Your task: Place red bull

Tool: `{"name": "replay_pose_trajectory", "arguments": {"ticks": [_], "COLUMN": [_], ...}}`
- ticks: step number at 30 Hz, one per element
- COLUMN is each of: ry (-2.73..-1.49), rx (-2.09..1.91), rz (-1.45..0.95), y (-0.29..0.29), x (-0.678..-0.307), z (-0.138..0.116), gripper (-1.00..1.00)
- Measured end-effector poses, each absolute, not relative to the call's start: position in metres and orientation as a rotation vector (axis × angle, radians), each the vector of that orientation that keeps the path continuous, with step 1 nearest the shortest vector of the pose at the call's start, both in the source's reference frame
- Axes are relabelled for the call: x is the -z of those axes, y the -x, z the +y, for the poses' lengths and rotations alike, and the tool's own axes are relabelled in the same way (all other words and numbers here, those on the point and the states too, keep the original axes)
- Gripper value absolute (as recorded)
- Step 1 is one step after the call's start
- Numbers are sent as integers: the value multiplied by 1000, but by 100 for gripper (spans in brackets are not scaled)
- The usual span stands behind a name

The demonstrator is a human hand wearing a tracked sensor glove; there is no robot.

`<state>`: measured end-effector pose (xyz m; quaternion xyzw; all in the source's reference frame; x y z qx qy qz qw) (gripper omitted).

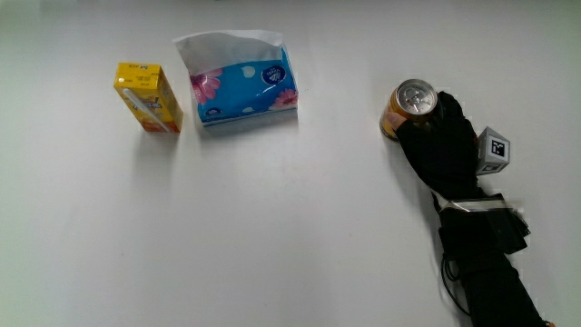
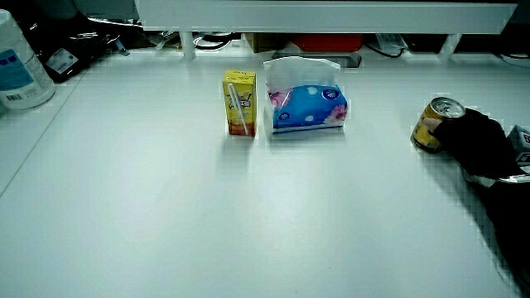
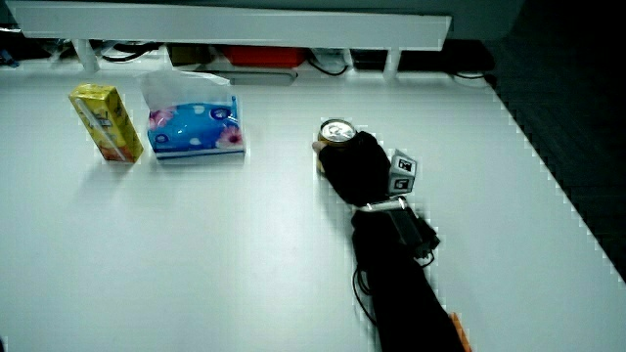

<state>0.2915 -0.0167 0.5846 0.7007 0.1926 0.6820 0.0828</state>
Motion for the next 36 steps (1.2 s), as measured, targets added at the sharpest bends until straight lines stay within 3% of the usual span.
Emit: {"name": "replay_pose_trajectory", "arguments": {"ticks": [10,17,20,27,36], "ry": [-2064,-2091,-2091,-2227,-2253], "rx": [-2047,-1988,-1937,-1809,-1831], "rz": [601,620,633,551,359], "y": [-289,-284,-275,-267,-258], "x": [-583,-566,-548,-514,-492], "z": [-13,11,25,63,104], "gripper": [-61,-100,-100,-100,-100]}}
